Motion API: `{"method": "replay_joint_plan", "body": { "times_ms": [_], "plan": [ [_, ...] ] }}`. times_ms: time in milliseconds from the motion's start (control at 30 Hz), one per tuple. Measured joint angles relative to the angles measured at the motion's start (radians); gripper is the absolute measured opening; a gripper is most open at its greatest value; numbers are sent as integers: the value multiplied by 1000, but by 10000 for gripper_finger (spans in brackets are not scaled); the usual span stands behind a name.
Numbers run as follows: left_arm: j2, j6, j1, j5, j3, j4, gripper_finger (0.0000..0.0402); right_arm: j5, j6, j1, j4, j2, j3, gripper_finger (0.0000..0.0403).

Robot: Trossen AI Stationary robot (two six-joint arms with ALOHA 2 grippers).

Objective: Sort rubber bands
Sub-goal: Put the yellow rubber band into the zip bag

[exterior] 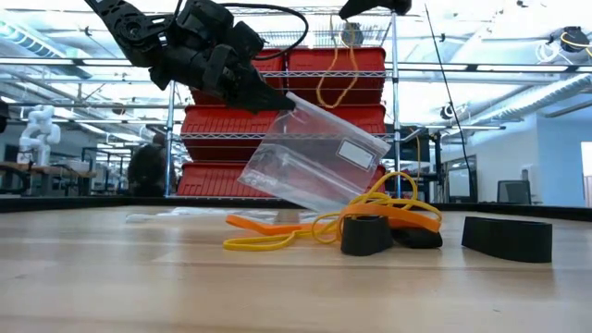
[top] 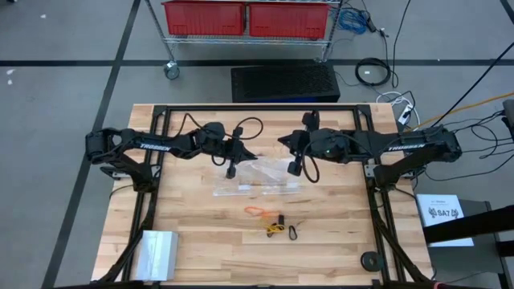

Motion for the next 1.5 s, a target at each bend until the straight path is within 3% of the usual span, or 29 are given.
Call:
{"method": "replay_joint_plan", "body": {
  "times_ms": [1167,1500],
  "plan": [
    [0,-23,-5,11,0,43,0,21,68,-16,-56,11,1,0],
    [0,-24,-5,-6,0,54,0,-74,131,-10,-61,114,1,0]
  ]
}}
